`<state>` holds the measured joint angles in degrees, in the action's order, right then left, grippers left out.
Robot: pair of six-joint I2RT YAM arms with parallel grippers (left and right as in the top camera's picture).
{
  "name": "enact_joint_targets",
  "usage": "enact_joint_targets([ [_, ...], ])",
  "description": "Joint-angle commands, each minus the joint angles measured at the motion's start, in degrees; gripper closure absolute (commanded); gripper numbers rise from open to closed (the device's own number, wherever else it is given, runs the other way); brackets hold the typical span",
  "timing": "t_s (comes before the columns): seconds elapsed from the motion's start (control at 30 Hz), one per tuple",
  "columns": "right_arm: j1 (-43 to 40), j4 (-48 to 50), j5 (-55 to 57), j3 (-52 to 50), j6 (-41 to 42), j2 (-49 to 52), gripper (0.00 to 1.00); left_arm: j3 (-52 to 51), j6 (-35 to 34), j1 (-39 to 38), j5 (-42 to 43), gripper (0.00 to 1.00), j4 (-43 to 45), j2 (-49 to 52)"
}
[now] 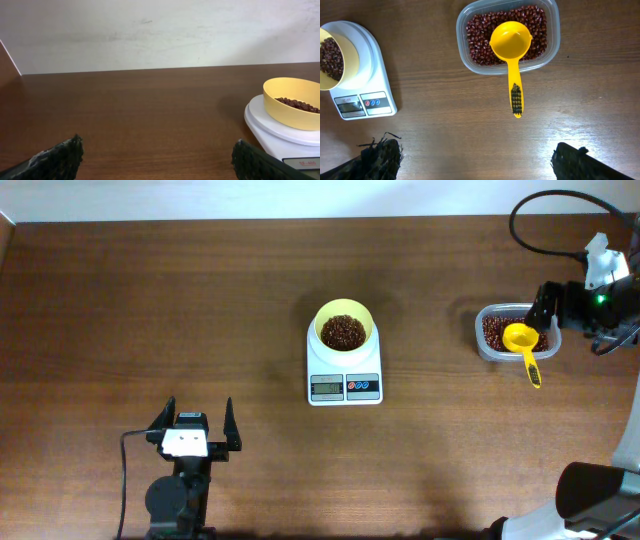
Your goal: Scoop item into bowl and weigh 50g on scale
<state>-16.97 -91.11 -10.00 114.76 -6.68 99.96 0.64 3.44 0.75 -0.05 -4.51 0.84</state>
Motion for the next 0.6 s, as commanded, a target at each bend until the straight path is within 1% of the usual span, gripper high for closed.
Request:
enact_joint_targets([
  [0.0,0.0,0.0,0.5,0.9,-0.6,-0.3,0.01,-0.1,-0.6,-0.2,-0.8,0.01,-0.3,-0.5],
  [0.43,0.0,0.2,0.8,0.9,-0.6,-0.2,0.01,-0.1,-0.6,-0.2,-0.8,0.01,-0.3,-0.5],
  [0.57,1.1,6.1,0.4,0.9,-0.6,-2.3,0.01,-0.1,-0.6,-0.2,-0.8,0.01,-0.3,-0.5],
])
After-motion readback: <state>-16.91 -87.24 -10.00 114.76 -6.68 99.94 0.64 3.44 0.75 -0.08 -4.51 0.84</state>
